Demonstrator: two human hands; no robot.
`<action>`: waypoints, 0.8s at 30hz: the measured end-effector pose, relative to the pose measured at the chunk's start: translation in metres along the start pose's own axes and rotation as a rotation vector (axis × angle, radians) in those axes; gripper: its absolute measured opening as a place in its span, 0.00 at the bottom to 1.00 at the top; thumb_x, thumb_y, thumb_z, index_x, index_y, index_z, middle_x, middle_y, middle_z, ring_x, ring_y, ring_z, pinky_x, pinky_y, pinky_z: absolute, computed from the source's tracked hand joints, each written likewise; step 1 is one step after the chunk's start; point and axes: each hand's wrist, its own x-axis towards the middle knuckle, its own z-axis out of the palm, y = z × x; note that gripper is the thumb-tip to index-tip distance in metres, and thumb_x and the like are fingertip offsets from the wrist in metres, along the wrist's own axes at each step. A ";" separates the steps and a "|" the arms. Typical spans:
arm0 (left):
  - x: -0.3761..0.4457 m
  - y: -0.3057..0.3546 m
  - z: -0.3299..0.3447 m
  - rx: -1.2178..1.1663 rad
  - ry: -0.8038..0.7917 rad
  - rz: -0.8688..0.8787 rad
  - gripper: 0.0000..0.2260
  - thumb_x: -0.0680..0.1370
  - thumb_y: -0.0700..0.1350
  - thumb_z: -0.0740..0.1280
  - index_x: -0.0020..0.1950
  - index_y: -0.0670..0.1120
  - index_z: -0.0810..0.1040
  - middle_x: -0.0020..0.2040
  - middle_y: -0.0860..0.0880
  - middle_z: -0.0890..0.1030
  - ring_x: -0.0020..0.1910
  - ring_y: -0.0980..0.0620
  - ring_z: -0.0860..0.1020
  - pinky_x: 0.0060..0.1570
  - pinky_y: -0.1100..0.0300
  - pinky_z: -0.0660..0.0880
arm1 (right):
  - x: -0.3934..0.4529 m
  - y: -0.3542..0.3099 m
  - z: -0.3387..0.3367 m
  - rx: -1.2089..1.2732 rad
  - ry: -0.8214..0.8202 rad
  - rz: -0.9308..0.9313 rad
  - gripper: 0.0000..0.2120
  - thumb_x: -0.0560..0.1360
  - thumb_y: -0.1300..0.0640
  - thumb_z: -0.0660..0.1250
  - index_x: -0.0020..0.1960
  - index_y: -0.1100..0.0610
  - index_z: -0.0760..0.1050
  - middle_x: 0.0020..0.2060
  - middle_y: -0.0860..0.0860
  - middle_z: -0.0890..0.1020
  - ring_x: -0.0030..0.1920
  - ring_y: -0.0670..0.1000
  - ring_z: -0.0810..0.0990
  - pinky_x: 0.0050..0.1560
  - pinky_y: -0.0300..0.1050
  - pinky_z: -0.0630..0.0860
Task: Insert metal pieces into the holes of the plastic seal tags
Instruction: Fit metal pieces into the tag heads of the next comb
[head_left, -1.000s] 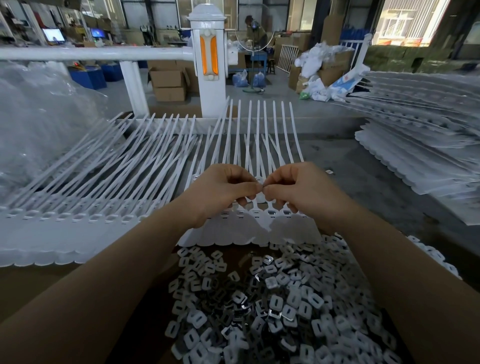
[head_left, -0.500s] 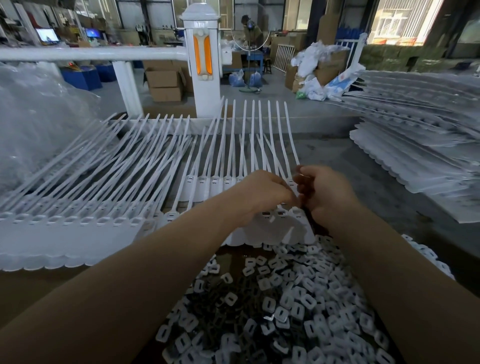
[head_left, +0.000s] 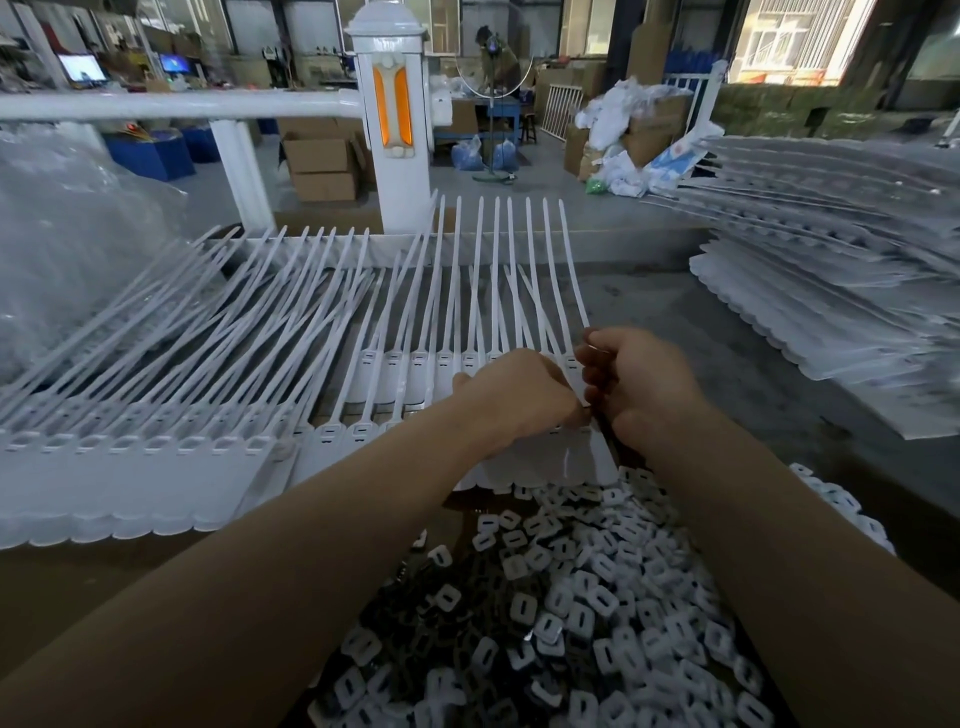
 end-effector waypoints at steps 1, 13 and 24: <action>0.000 0.001 0.000 0.007 0.001 -0.002 0.07 0.70 0.48 0.75 0.45 0.47 0.84 0.46 0.48 0.82 0.53 0.45 0.79 0.66 0.41 0.68 | 0.000 0.000 0.000 -0.007 -0.001 0.000 0.04 0.75 0.63 0.62 0.47 0.60 0.75 0.31 0.51 0.76 0.28 0.48 0.67 0.29 0.41 0.64; -0.004 -0.004 -0.006 0.232 0.114 0.203 0.06 0.71 0.56 0.75 0.43 0.56 0.84 0.38 0.58 0.80 0.47 0.55 0.78 0.69 0.43 0.60 | 0.003 0.001 -0.001 -0.024 0.003 -0.003 0.05 0.75 0.62 0.63 0.49 0.58 0.76 0.34 0.51 0.77 0.29 0.47 0.69 0.29 0.40 0.68; -0.013 -0.024 -0.012 0.661 0.257 0.701 0.09 0.79 0.56 0.64 0.54 0.63 0.83 0.42 0.58 0.77 0.49 0.55 0.77 0.47 0.57 0.53 | 0.001 0.001 0.000 -0.045 0.006 -0.006 0.04 0.76 0.61 0.63 0.43 0.59 0.76 0.35 0.52 0.76 0.29 0.47 0.69 0.28 0.39 0.67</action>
